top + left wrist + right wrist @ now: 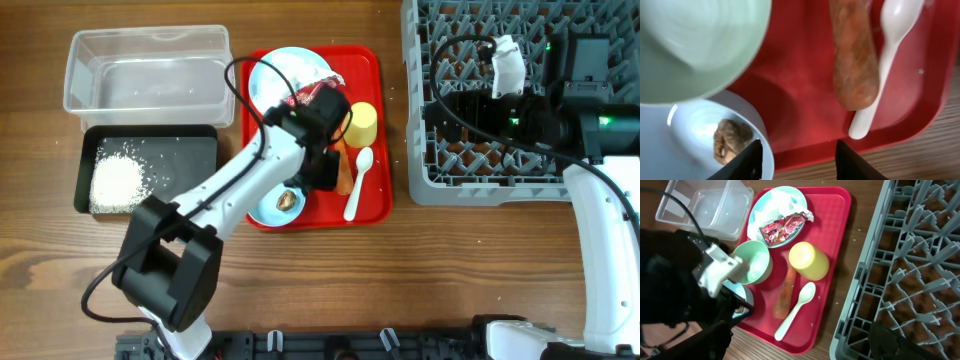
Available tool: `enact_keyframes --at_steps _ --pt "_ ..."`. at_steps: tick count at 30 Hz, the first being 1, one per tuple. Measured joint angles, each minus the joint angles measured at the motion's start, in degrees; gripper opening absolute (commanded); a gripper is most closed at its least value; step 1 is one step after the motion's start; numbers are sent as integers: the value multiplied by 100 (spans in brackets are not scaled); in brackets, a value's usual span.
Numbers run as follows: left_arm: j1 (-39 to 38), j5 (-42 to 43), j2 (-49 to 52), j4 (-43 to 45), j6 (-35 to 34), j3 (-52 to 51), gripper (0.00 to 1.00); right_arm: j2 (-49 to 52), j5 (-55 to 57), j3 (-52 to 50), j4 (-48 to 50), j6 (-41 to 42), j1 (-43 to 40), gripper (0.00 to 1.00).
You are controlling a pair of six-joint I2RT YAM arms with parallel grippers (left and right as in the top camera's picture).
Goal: Sort waste into correct bins and load items into the dishwasher rack
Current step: 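Set the green bowl on the red tray and grasp the blue bowl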
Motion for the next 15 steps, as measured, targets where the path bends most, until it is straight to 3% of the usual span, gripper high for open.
enact_keyframes --at_steps 8,15 --pt "-2 -457 0 146 -350 -225 45 0 0 0 -17 2 0 91" --pt "-2 -522 0 791 -415 -791 25 0 0 0 -35 2 0 91"
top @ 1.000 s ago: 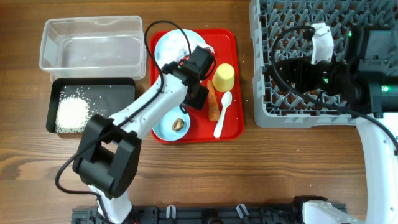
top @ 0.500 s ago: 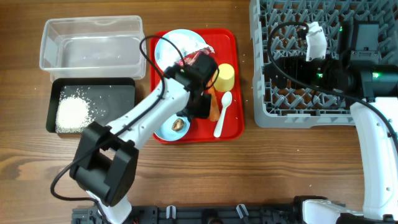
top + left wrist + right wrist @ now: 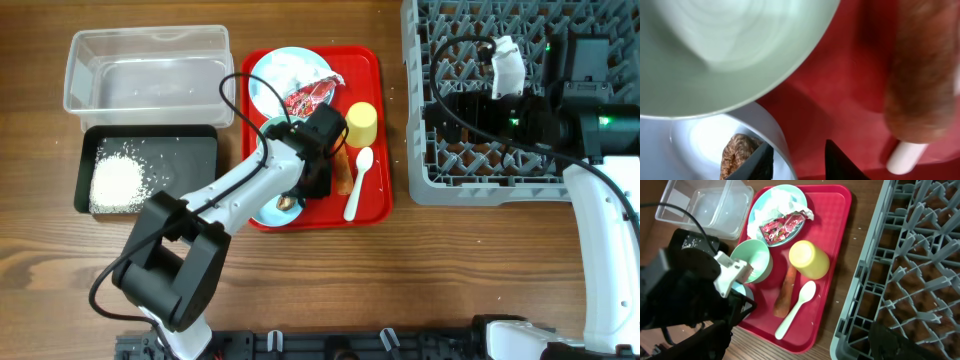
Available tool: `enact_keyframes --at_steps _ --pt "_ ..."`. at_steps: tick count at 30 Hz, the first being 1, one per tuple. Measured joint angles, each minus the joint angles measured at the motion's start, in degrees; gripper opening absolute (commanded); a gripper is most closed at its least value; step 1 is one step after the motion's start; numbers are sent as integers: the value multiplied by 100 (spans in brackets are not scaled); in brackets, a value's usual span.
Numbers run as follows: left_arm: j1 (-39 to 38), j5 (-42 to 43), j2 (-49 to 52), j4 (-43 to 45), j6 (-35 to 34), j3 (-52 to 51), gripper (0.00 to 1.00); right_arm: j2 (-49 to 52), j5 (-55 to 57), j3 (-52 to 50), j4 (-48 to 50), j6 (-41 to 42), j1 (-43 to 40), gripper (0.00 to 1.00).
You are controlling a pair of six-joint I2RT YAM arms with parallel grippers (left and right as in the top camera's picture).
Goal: Sort waste into correct bins and load items into the dishwasher rack
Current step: 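Set the green bowl on the red tray and grasp the blue bowl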
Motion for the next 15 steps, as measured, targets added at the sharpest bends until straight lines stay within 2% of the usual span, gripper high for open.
enact_keyframes --at_steps 3,5,11,13,15 --pt "0 0 2 114 -13 -76 21 0 0 0 0 0 0 91" --pt "0 0 2 166 -15 -76 25 -2 0 0 0 0 0 91" --pt "0 0 2 363 -15 -76 24 0 0 0 -2 -2 0 92" --pt "0 -13 2 378 -15 -76 18 0 0 0 -2 0 0 92" --pt "0 -59 0 380 -15 -76 8 0 0 0 -2 0 0 92"
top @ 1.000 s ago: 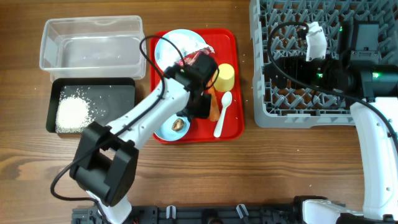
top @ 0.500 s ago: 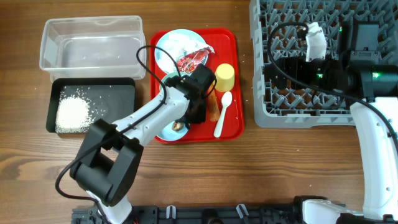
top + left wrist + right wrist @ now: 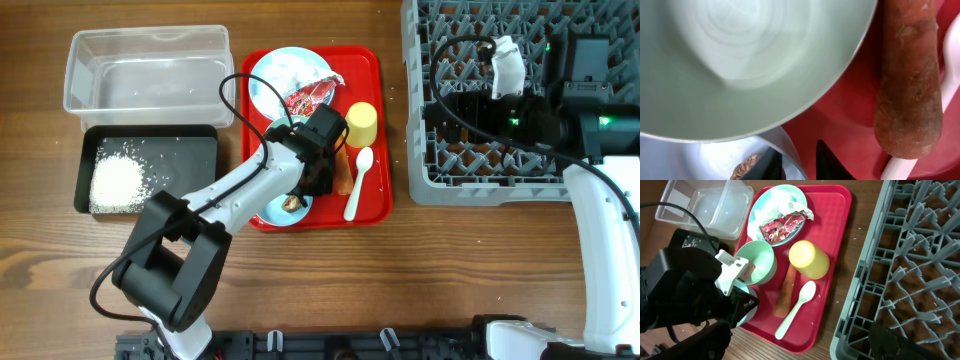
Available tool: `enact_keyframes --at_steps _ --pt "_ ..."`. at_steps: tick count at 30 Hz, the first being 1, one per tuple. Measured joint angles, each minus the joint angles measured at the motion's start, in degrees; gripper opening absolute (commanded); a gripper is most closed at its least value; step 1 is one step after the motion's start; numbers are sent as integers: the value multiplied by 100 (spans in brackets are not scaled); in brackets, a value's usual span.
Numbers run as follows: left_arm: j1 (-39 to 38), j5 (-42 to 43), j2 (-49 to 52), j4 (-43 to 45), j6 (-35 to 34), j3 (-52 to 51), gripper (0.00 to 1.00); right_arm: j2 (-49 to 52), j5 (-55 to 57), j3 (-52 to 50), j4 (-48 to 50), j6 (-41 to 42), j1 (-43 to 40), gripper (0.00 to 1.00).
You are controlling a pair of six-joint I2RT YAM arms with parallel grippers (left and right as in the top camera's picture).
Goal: Sort waste into correct bins and load items into the dishwasher rack
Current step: 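Set the green bowl on the red tray and grasp the blue bowl, then tip the blue bowl over the black tray to drop the mushroom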
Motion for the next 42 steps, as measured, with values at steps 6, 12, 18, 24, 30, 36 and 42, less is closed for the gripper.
enact_keyframes --at_steps 6,12,18,24,30,36,42 --pt "0 -111 0 0 2 0 4 0 0 0 0 -2 0 92" --pt "7 -131 -74 -608 55 271 4 0 0 0 28 0 0 93" --pt "201 -11 -710 -1233 133 981 4 0 0 0 44 -2 0 94" --pt "1054 459 -1375 -1429 153 1075 4 0 0 0 46 -2 0 94" --pt "2820 1331 -1508 -1471 555 1075 4 0 0 0 39 -2 0 94" --pt "4343 2544 -1502 -1510 1287 1075 4 0 0 0 35 -2 0 94" --pt "5821 4317 -1222 -1488 2337 973 4 -2 0 0 33 0 0 94"
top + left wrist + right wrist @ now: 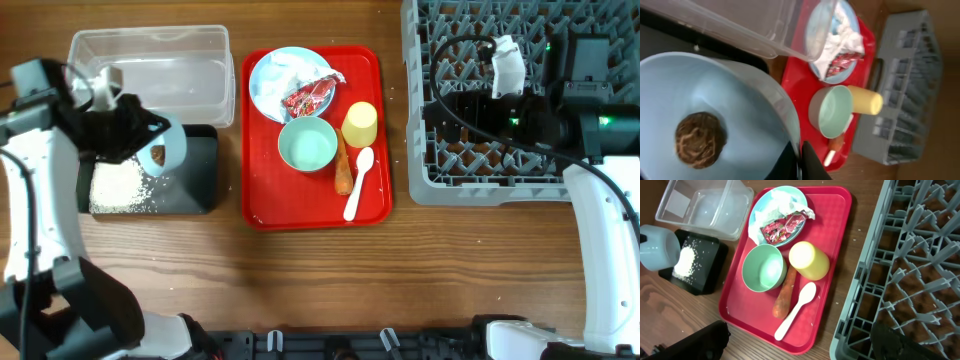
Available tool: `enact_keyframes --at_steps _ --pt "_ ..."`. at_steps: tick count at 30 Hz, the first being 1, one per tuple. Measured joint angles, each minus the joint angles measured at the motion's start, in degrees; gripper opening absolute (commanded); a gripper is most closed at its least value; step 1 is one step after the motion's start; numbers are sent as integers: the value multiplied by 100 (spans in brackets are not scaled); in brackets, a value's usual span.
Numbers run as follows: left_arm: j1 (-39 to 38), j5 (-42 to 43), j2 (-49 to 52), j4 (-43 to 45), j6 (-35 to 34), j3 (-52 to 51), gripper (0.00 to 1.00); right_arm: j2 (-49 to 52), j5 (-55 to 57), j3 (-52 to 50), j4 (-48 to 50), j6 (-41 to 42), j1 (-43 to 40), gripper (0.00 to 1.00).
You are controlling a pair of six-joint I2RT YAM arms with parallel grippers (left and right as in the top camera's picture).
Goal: Sort waste into correct bins and load items into the dishwasher rack
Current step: 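Tip the blue bowl over the black tray to drop the mushroom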
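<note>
My left gripper [801,161] is shut on the rim of a light blue bowl [740,105], which holds a brown food lump [697,139]. In the overhead view that bowl [168,145] is tipped on its side over the black bin [200,170], which holds white rice. On the red tray [370,205] sit a plate with wrappers [290,80], a green bowl [307,143], a yellow cup [360,125], a carrot [343,172] and a white spoon [357,185]. My right gripper [799,352] hangs open over the left edge of the grey dishwasher rack [500,160].
A clear plastic bin [150,65] stands behind the black bin at the back left. The rack fills the back right. Wooden table [400,280] lies in front of the tray and rack.
My left gripper was astride the blue bowl's rim on the tray, next to the green bowl. Now it holds that bowl tipped over the black bin at the left. The right arm is unchanged.
My left gripper was open above the tray's front, by the blue bowl. Then its fingers stood either side of the bowl's rim, then closer on it. Now the bowl is off the tray and held over the black bin. The right gripper stayed open over the rack.
</note>
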Motion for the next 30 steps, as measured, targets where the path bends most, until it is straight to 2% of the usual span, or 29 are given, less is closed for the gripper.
enact_keyframes --at_steps 4,11,15,21,30 --pt "706 1130 535 46 719 -210 4 2 0 0 0 0 0 94" --pt "1283 2710 1561 114 1460 -271 4 2 0 0 -20 0 0 94" --pt "1539 3403 1945 129 1574 -286 4 2 0 0 -33 0 0 94" --pt "1810 4376 1989 118 1591 -302 4 0 0 0 -37 66 0 94" --pt "1928 4795 1989 -90 1545 -304 4 0 0 0 -76 66 0 95"
